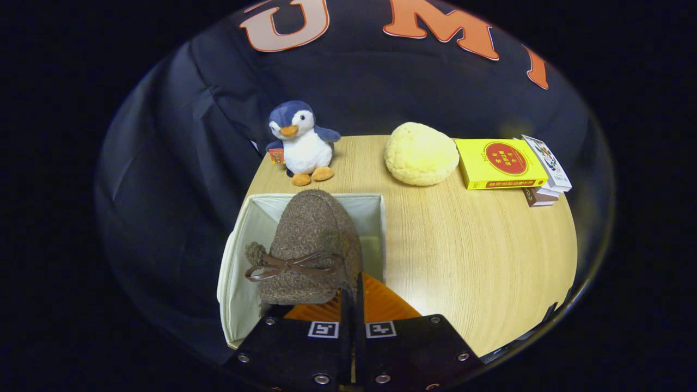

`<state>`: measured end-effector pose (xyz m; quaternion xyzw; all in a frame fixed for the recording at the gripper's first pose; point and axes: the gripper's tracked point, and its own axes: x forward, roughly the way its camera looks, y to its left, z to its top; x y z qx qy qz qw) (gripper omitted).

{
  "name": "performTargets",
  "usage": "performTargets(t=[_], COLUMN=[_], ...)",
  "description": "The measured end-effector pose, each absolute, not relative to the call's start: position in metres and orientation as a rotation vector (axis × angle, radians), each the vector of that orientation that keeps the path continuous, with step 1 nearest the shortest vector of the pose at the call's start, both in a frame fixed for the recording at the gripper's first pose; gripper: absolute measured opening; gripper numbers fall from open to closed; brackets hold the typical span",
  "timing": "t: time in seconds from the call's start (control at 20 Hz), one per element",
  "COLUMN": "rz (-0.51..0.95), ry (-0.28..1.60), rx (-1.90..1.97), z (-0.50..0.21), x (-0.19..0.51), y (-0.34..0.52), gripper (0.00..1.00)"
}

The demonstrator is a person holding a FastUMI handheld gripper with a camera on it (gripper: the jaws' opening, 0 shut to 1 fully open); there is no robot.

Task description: Open the storage box then place both shoes into the box .Put the left shoe in first, then the right shoe, with the right side of both shoes facing outward in a uniform manner.

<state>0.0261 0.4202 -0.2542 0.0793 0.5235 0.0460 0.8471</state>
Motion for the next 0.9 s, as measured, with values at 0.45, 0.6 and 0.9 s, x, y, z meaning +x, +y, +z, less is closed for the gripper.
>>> performTargets(t=[0.45, 0.6, 0.9], rz=[0.059, 0.069, 0.062], ry=[1.108, 1.054, 0.896], rx=[0.168, 0.166, 0.155], z=[-0.263, -0.247, -0.196], x=[0.019, 0.022, 0.036], y=[0.422, 0.417, 0.387], gripper=[0.14, 0.24, 0.44])
